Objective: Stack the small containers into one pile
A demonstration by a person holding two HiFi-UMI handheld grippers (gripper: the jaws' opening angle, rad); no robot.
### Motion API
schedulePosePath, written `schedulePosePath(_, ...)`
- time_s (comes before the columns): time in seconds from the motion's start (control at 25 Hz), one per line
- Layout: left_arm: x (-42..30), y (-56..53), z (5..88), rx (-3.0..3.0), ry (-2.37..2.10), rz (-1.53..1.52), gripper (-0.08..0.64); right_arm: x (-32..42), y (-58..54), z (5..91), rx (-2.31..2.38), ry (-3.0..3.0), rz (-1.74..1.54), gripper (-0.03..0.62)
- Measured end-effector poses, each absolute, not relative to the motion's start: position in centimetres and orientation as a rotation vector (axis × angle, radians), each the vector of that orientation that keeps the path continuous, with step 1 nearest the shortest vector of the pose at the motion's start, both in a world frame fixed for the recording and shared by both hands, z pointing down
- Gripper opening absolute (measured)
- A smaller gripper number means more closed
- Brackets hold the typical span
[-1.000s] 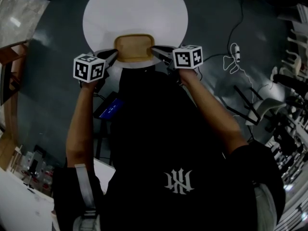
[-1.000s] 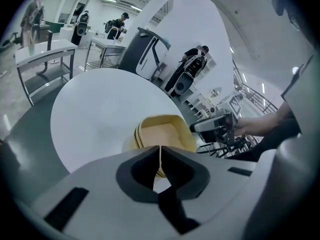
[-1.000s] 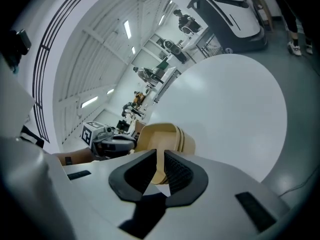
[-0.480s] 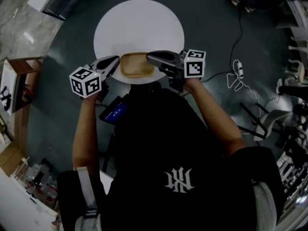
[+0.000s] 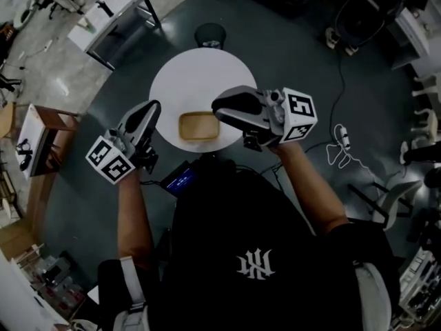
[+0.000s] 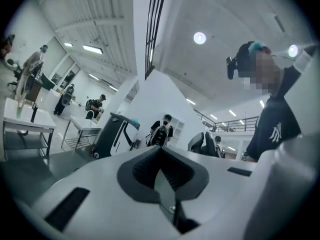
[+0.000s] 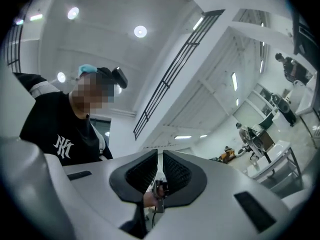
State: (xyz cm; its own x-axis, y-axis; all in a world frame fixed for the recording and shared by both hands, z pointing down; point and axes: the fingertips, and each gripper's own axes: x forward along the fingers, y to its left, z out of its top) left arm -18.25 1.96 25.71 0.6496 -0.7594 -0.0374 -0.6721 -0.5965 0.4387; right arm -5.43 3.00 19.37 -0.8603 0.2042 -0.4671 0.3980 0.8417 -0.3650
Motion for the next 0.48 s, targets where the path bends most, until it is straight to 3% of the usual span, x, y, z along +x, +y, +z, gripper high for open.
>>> schedulePosePath(0.16,-17.3,4.7,22.4,2.553,-1.154,-0.387,0.003,-3.7,4.4,18.6,0.473,2.600,-0.613,0.055)
schedulePosePath(0.48,-14.0,7.4,21.8,2.653,-1.262,-0.071,0.003,-1.7,5.3,19.3,0.543,2.562,-0.775,0.052)
